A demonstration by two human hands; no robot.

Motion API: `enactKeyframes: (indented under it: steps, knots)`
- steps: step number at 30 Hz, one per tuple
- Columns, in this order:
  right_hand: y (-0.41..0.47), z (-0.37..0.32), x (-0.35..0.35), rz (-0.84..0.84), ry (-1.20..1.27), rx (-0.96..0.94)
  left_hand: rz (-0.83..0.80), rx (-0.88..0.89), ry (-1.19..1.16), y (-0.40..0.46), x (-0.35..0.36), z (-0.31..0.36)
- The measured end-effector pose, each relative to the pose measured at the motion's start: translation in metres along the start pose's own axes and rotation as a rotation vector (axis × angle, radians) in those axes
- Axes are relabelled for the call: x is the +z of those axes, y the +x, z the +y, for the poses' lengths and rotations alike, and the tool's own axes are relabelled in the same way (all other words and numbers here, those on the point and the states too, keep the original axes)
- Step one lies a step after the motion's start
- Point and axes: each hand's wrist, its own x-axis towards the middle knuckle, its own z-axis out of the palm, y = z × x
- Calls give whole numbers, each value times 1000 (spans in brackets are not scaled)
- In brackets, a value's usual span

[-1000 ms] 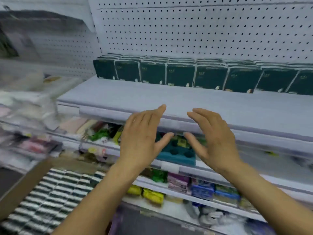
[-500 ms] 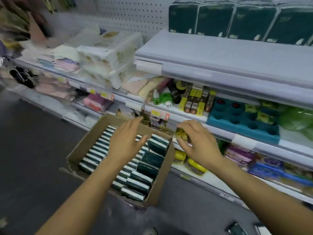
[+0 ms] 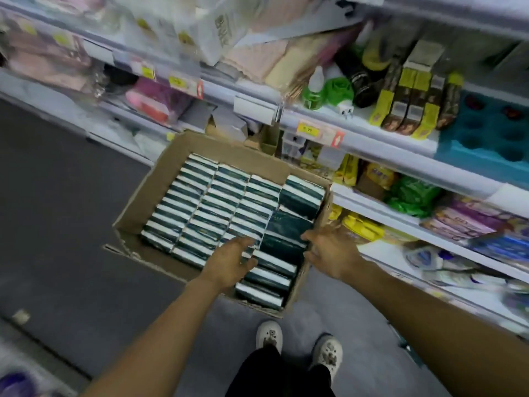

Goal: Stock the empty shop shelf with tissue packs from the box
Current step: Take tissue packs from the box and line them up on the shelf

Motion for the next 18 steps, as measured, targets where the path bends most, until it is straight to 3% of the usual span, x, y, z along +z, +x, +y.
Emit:
enactKeyframes:
  steps: [5, 12, 18]
  knots:
    - [35, 0, 33, -2, -146, -35, -20, -20, -42, 33, 26, -10]
    - [62, -6, 64, -79, -353, -28, -176, -1, 5, 63, 47, -24]
    - [59, -6, 56, 10, -196, 9, -126, 6, -64, 63, 36, -25]
